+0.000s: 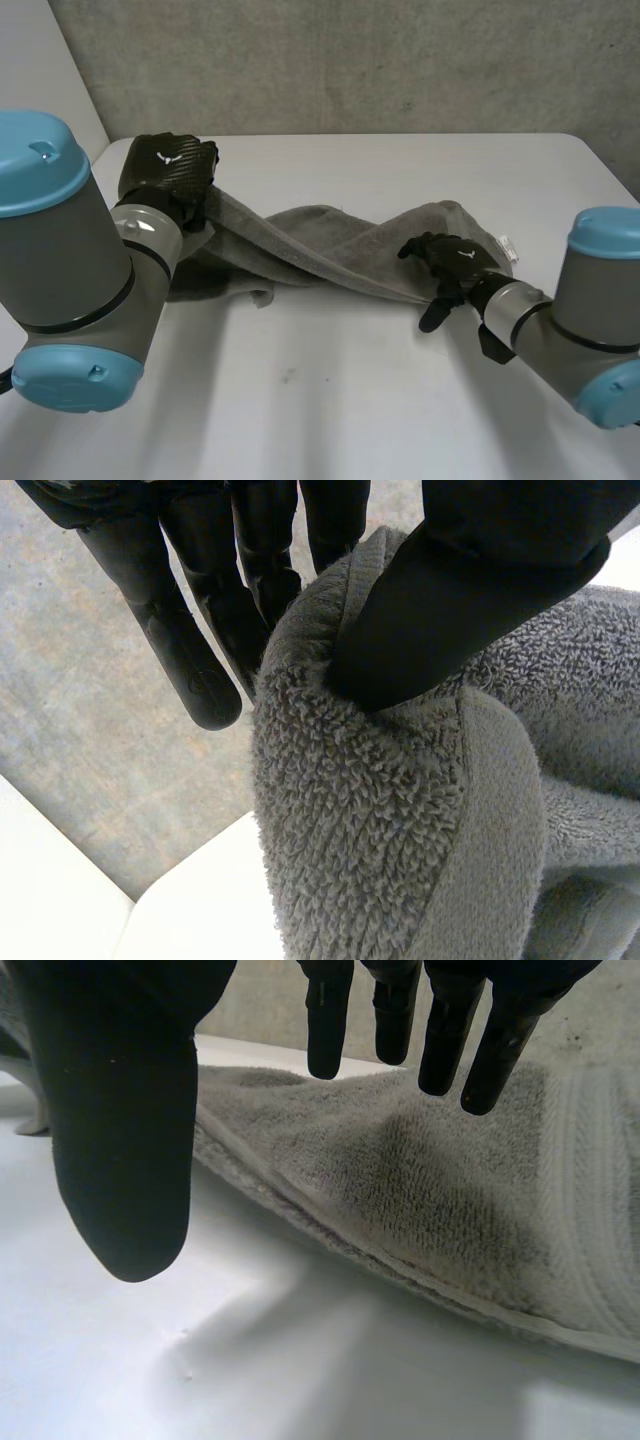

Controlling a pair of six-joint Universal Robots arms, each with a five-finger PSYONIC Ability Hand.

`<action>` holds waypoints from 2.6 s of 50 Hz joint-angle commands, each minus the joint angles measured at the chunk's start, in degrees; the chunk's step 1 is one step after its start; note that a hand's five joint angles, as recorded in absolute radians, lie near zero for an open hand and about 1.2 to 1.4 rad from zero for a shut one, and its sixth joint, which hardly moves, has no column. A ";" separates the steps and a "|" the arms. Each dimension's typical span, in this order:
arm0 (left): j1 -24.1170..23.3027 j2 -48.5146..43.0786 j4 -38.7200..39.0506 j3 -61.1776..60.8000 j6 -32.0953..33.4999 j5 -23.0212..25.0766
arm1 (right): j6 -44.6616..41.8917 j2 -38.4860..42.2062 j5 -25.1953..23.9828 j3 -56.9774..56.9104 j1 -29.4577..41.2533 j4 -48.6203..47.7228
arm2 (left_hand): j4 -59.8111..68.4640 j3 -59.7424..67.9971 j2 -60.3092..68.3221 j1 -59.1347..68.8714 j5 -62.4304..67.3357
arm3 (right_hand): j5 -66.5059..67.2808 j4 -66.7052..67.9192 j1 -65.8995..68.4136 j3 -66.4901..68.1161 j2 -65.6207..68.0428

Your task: Fold the towel.

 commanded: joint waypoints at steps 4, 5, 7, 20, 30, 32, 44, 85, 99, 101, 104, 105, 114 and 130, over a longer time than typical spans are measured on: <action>0.94 0.77 -0.83 0.51 -2.53 -0.04 | -2.45 10.10 3.94 -7.51 0.37 -7.57 | 10.24 10.40 10.33 12.45 10.93 | 16.52 16.98 14.68 17.81 16.37; 1.46 1.38 -0.92 0.51 -2.79 -0.04 | -3.93 11.15 4.72 -8.82 0.02 -7.49 | 10.24 10.40 10.33 12.45 10.93 | 18.35 18.81 16.51 19.64 18.20; 2.25 1.82 -0.92 0.42 -3.05 -0.04 | -5.60 11.51 5.77 -9.61 -0.25 -7.83 | 10.24 10.40 10.33 12.45 10.93 | 21.70 22.16 19.86 22.99 21.55; 4.46 1.65 -1.01 -1.16 -3.14 0.13 | -12.39 10.72 10.53 -12.96 -5.52 -7.22 | 10.24 10.40 10.33 12.45 10.93 | 65.07 65.53 63.24 66.36 64.93; 4.28 2.53 -2.41 0.50 -2.53 0.31 | -18.25 -8.49 7.12 -16.28 -6.49 0.74 | 10.24 10.40 10.33 12.45 10.93 | 65.07 65.53 63.24 66.36 64.93; 4.28 3.31 -3.37 1.90 -2.53 0.31 | -20.01 -11.49 5.80 -19.00 -6.49 5.21 | 10.24 10.40 10.33 12.45 10.93 | 65.07 65.53 63.24 66.36 64.93; 5.16 5.96 -16.13 10.00 -2.44 4.70 | -33.66 -16.88 4.47 -38.27 -5.96 36.20 | 10.24 10.40 10.33 12.45 10.93 | 65.07 65.53 63.24 66.36 64.93; 15.09 -21.64 3.30 50.43 -2.53 11.47 | -44.20 0.96 7.19 -41.17 -1.57 -12.94 | 10.24 10.40 10.33 12.45 10.93 | 65.07 65.53 63.24 66.36 64.93; 17.90 -22.25 -2.42 17.56 -1.21 19.12 | -44.20 8.70 0.77 -25.18 -1.74 1.04 | 10.24 10.40 10.33 12.45 10.93 | 65.07 65.53 63.24 66.36 64.93; 17.90 -22.61 -1.80 14.57 0.20 19.47 | -44.11 10.72 0.86 -24.12 -1.74 1.39 | 10.24 10.40 10.33 12.45 10.93 | 65.07 65.53 63.24 66.36 64.93; 17.64 -23.04 -0.75 10.09 4.85 19.55 | -43.59 13.88 0.95 -23.07 -1.83 2.36 | 10.24 10.40 10.33 12.45 10.93 | 65.07 65.53 63.24 66.36 64.93; 17.55 -22.87 -0.40 8.35 7.03 19.64 | -42.46 14.75 1.21 -22.81 -1.83 2.79 | 10.24 10.40 10.33 12.45 10.93 | 65.07 65.53 63.24 66.36 64.93; 17.99 -18.49 0.49 5.43 9.69 19.73 | -20.69 13.36 1.74 -21.67 -6.13 3.50 | 10.24 10.40 10.33 12.45 10.93 | 42.07 42.53 40.23 43.36 41.92; 17.55 -14.61 0.66 1.92 9.69 19.64 | -7.75 10.90 6.75 -17.71 -12.99 7.89 | 10.24 10.40 10.33 12.45 10.93 | 21.22 21.68 19.38 22.51 21.07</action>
